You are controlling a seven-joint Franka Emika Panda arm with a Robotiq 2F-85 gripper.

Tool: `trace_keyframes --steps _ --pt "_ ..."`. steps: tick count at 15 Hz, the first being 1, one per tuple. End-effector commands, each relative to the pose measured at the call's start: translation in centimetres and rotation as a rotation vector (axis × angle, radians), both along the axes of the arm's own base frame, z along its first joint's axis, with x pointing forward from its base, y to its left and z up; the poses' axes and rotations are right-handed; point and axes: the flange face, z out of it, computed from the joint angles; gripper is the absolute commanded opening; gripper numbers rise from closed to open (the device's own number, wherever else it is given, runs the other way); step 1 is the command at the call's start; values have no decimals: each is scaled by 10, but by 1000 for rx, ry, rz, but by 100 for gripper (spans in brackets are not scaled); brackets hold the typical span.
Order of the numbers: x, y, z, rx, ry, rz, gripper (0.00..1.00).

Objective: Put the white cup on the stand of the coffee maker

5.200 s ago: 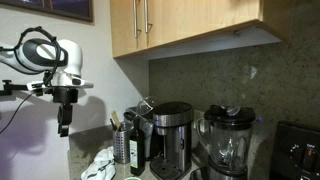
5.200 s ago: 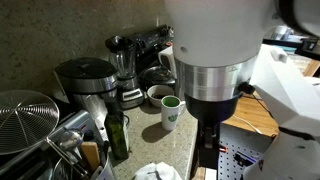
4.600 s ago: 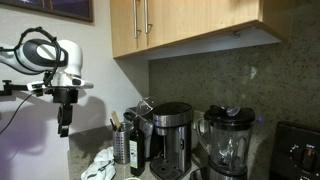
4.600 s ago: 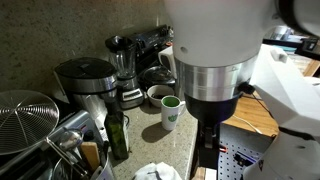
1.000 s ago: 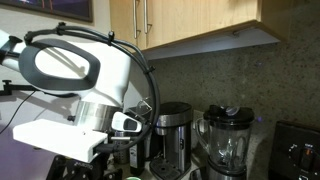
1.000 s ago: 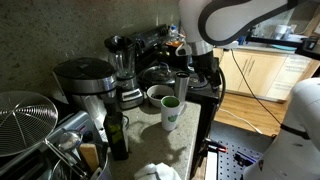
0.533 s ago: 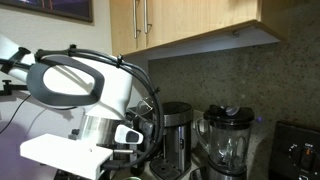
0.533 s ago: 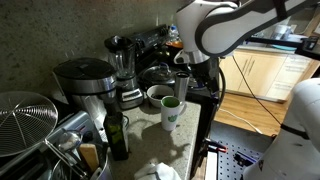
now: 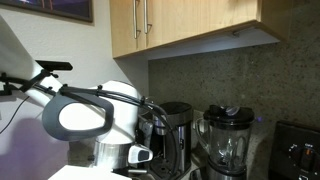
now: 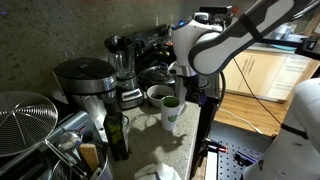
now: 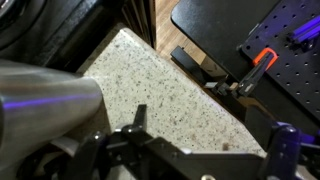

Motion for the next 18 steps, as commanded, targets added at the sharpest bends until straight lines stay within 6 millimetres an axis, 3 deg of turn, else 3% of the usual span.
trace_keyframes --steps 1,7,8,10,16,18 --pt "12 3 -20 -2 -39 28 100" --pt "25 15 -39 24 -102 68 100" --pt "26 15 -38 27 -118 67 75" --pt "26 14 -36 39 -138 65 66" --pt "13 4 -29 75 -170 22 18" --pt "8 3 -29 82 -187 10 8"
